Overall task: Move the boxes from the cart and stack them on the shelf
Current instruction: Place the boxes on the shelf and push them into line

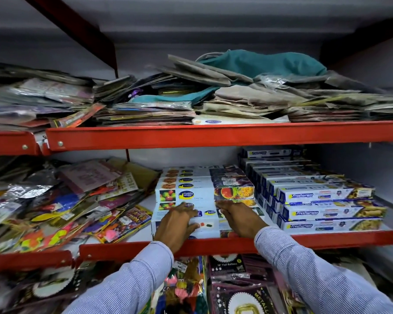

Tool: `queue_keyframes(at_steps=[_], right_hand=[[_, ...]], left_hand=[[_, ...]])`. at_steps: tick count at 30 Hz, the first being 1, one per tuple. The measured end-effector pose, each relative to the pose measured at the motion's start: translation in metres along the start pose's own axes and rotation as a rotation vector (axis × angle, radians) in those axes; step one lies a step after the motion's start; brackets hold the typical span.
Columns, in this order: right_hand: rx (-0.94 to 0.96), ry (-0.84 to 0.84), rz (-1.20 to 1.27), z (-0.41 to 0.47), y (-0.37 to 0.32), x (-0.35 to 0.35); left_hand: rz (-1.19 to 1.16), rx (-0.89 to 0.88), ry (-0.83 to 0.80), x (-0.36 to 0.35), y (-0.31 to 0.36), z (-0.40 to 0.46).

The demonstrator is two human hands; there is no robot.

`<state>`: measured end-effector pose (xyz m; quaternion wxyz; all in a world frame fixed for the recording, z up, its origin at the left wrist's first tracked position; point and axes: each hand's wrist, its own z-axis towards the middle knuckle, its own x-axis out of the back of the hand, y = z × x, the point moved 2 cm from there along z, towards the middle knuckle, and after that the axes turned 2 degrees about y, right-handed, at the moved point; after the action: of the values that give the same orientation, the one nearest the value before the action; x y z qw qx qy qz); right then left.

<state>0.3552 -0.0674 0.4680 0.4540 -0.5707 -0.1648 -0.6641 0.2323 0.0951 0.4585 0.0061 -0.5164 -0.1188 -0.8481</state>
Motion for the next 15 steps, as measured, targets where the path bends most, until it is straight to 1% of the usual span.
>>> queue_keyframes(at_steps=[2, 6, 9, 13, 15], right_hand=[[0.009, 0.037, -0.041, -0.009, -0.003, -0.005], [0.058, 0.172, -0.102, -0.05, -0.023, -0.013], [0.053, 0.212, -0.097, -0.1, -0.042, -0.029], [0.063, 0.093, -0.078, -0.174, -0.048, -0.083], [0.058, 0.009, -0.064, -0.206, -0.045, -0.117]], left_hand=[[0.101, -0.057, 0.037, -0.001, 0.003, -0.011], [0.114, -0.097, 0.158, 0.002, 0.012, -0.059], [0.134, -0.121, 0.175, -0.007, 0.016, -0.113], [0.114, -0.072, 0.02, -0.043, 0.012, -0.197], [0.092, -0.03, -0.095, -0.067, 0.007, -0.236]])
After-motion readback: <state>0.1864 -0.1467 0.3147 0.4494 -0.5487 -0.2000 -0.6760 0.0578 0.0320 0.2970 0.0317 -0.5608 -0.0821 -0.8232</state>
